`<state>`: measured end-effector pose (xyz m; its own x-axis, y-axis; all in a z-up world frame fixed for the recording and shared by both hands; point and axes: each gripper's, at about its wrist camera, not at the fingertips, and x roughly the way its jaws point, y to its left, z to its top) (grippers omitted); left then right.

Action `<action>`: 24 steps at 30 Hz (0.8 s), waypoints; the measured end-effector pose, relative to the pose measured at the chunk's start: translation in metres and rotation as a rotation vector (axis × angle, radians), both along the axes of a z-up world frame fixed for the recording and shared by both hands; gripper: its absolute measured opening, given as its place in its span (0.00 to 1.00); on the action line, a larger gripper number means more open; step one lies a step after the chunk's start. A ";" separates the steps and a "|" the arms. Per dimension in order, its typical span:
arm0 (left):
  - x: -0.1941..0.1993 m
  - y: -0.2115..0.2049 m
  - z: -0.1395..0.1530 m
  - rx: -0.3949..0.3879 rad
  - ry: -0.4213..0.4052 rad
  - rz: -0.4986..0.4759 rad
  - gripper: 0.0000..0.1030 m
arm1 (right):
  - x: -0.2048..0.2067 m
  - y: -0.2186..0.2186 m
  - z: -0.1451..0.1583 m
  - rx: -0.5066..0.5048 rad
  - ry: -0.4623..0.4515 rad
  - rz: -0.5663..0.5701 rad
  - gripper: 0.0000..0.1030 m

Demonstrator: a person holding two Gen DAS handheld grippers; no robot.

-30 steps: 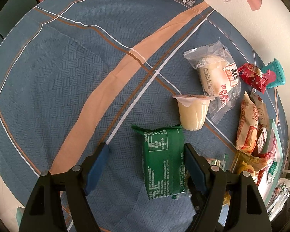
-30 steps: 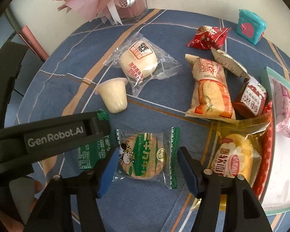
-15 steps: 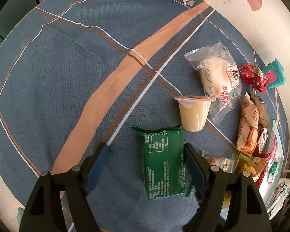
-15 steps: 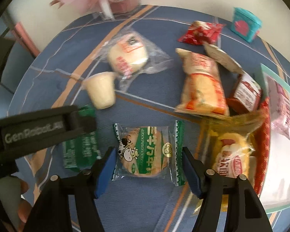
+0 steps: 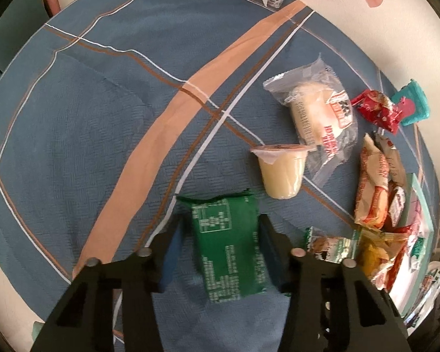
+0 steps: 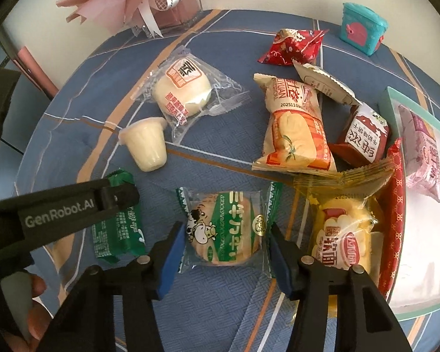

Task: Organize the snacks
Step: 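Lift both packs and carry them over the white tray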

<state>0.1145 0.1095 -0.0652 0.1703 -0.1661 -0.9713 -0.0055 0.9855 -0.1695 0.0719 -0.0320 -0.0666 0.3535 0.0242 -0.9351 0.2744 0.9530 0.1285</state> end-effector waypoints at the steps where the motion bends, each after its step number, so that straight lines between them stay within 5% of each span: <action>1: 0.000 -0.001 0.001 -0.003 -0.001 -0.001 0.44 | 0.000 0.000 0.000 0.002 0.001 0.000 0.55; 12: 0.000 -0.010 0.020 -0.029 -0.033 -0.002 0.40 | -0.006 -0.013 0.019 0.049 -0.032 -0.014 0.54; 24: -0.006 -0.004 0.071 -0.055 -0.169 0.014 0.40 | -0.026 -0.025 0.070 0.069 -0.160 -0.043 0.54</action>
